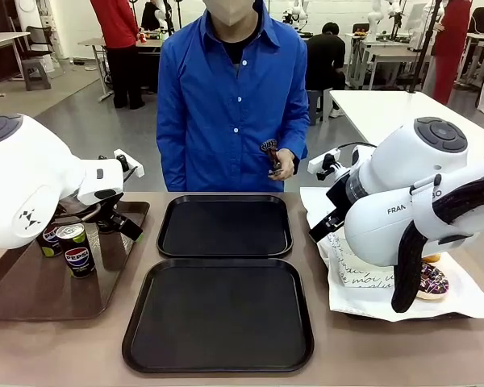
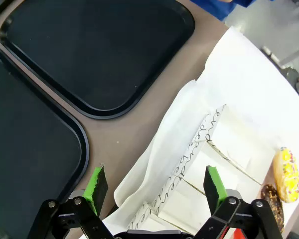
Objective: Set up donuts and drinks on trays.
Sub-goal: Pick up one Pepsi coke and place it on the Flat Tray.
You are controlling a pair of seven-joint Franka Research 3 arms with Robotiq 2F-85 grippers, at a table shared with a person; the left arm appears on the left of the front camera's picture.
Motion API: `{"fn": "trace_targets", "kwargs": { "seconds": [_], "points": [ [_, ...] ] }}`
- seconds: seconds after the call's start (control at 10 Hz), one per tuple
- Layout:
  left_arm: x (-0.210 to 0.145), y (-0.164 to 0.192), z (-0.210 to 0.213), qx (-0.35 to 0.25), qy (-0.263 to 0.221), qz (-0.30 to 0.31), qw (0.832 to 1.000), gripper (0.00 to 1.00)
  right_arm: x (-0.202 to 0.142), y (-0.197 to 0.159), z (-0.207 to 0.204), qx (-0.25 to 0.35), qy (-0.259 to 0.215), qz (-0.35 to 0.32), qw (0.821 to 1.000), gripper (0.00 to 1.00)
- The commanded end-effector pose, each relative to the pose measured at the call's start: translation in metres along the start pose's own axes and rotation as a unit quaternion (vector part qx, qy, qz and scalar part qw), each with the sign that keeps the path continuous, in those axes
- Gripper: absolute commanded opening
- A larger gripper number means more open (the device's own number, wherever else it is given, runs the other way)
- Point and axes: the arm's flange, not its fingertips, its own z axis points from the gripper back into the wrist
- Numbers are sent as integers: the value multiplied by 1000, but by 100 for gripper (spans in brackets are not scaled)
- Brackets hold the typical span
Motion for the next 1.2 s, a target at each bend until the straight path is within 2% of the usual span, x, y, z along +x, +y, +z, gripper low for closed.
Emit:
{"fn": "trace_targets", "kwargs": {
  "seconds": [0.0,1.1],
  "points": [
    [0,0,0,0,0,0,1000,100,0,0,0,0,0,0,1000,100],
    [0,0,0,0,0,0,1000,100,0,0,0,0,0,0,1000,100]
  ]
}}
